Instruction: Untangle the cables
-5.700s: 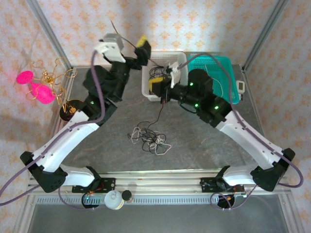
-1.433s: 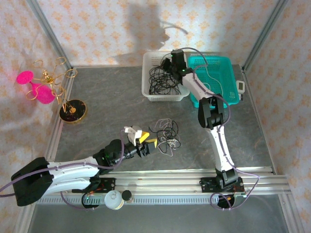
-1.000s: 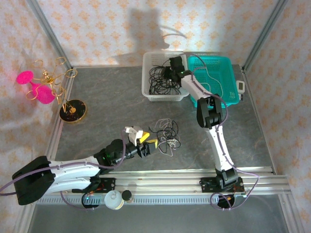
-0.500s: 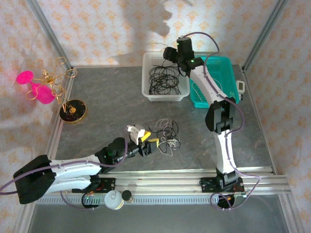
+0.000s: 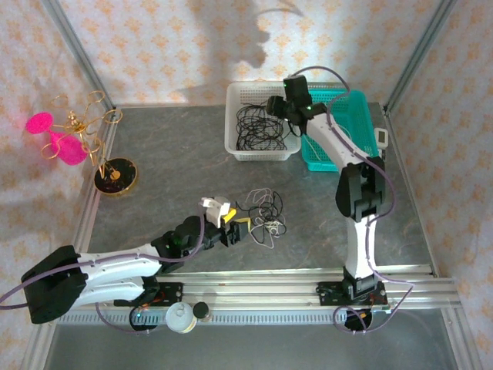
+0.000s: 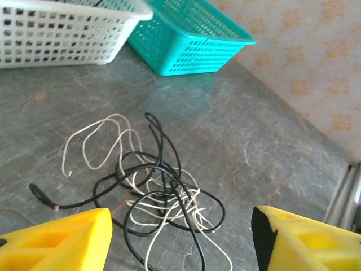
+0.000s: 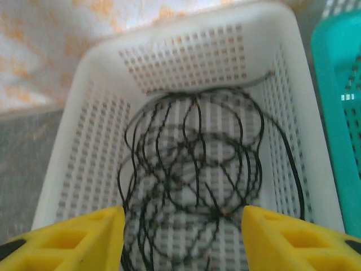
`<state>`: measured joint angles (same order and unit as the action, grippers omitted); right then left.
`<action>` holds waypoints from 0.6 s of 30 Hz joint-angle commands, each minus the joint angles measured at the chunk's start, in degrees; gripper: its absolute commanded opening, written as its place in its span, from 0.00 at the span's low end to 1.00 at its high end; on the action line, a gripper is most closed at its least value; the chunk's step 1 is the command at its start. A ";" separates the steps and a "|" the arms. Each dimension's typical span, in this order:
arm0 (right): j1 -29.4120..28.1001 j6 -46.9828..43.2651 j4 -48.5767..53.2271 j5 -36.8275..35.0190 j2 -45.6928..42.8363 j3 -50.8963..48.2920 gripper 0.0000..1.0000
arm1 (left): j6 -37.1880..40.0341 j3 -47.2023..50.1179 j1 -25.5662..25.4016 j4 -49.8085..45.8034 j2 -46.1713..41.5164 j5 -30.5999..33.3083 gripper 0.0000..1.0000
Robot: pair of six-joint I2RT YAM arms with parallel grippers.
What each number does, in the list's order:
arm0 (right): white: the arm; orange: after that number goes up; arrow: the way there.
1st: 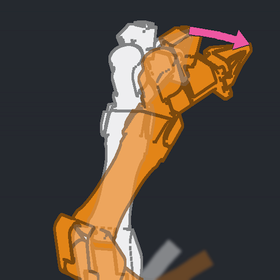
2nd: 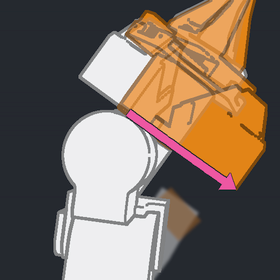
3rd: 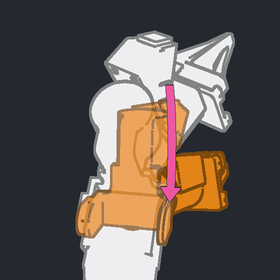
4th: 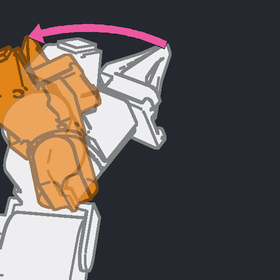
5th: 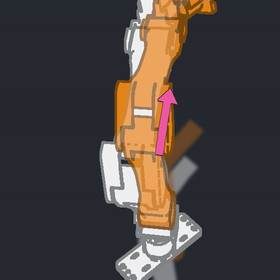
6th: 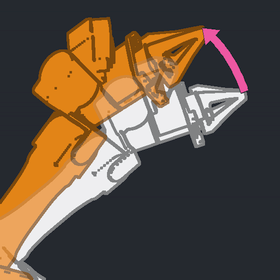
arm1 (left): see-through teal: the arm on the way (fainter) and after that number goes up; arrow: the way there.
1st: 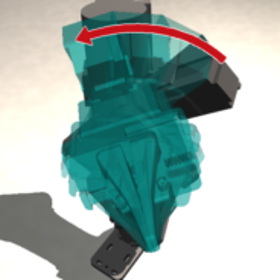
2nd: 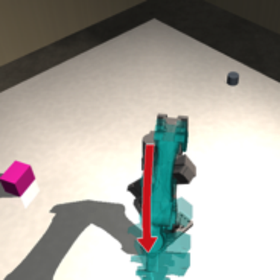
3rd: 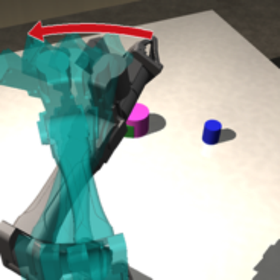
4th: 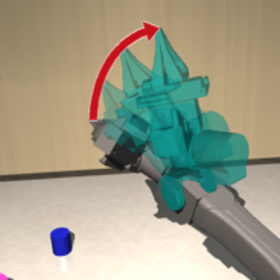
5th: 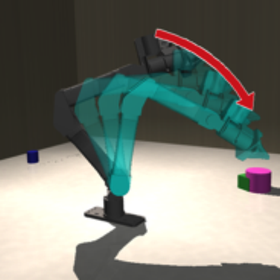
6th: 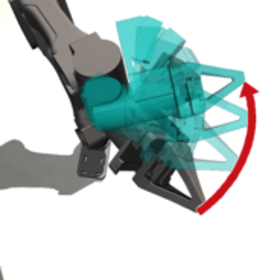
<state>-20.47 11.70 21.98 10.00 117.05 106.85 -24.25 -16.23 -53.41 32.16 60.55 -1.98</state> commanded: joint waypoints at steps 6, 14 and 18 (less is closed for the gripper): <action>-1.81 -1.55 -23.17 0.77 -25.82 -35.58 0.54 | -12.14 -9.69 3.24 -17.74 6.61 7.39 0.57; -4.24 -0.58 -43.11 -0.59 -41.25 -66.01 0.47 | -17.88 -20.33 5.21 -28.99 15.93 10.84 0.47; -5.82 0.79 -49.65 -1.32 -44.36 -75.11 0.48 | -18.90 -26.83 5.59 -35.18 22.59 15.30 0.41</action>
<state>-25.28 11.27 -17.69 10.59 75.50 35.48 -40.77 -39.03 -48.31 4.82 79.94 8.45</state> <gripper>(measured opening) 0.481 0.414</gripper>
